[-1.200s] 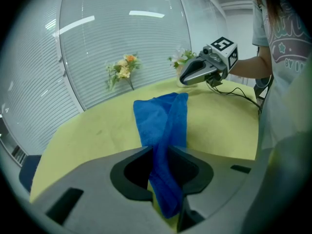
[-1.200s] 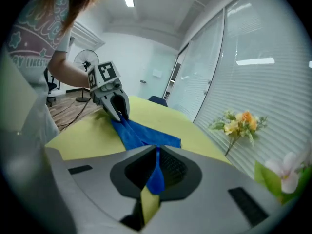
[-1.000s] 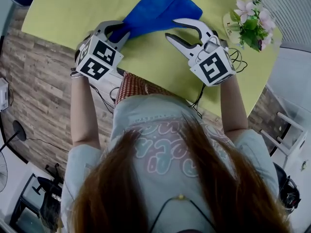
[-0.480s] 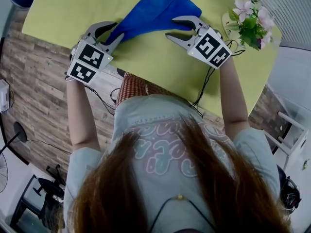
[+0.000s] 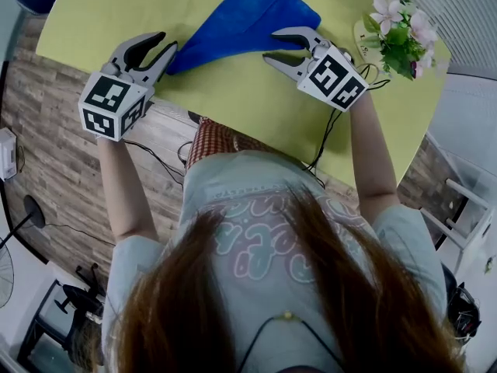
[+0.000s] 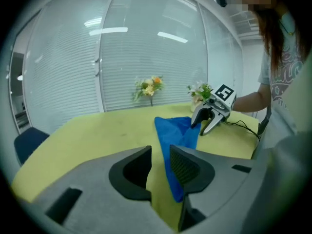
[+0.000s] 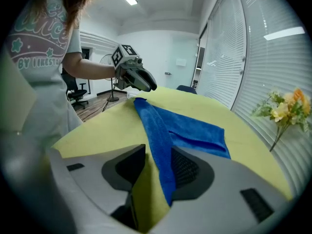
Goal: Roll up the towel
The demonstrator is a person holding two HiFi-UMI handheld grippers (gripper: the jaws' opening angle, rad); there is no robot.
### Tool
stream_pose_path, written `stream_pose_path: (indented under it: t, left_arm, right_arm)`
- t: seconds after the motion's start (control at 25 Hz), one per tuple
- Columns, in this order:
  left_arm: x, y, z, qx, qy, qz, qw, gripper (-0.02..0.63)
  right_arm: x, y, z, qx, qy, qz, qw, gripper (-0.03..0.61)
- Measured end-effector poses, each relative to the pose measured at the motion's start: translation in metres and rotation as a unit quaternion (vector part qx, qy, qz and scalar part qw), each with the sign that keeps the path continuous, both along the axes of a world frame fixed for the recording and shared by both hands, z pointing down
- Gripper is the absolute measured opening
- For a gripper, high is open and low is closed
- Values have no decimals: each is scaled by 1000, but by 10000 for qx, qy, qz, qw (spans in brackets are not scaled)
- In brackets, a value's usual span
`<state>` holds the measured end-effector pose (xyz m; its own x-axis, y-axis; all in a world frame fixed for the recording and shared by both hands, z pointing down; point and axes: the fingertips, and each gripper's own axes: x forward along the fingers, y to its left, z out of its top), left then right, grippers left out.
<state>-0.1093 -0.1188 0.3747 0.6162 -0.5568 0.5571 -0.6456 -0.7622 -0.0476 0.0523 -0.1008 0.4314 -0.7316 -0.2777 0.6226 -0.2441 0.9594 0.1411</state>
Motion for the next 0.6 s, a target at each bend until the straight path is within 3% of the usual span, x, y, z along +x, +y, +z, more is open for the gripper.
stream_pose_path:
  t: [0.12, 0.2, 0.32, 0.4, 0.6]
  left_arm:
    - [34, 22, -9, 576, -514, 536, 9956, 117]
    - [48, 35, 9, 771, -1241, 911, 9851, 124]
    - [45, 38, 38, 912, -2130, 1038, 9672, 140]
    - [40, 36, 43, 1003, -2372, 1016, 9609, 141]
    - [35, 40, 46, 1018, -2573, 1164, 9539, 140]
  right_arm:
    - [-2, 2, -3, 205, 146, -58, 9997, 167]
    - [-2, 1, -7, 650, 415, -105, 9970, 167]
    - [7, -4, -10, 1526, 1019, -99, 9830, 153]
    - [14, -6, -9, 1824, 1228, -114, 9755, 153]
    - [22, -8, -8, 2059, 1253, -147, 9704, 145]
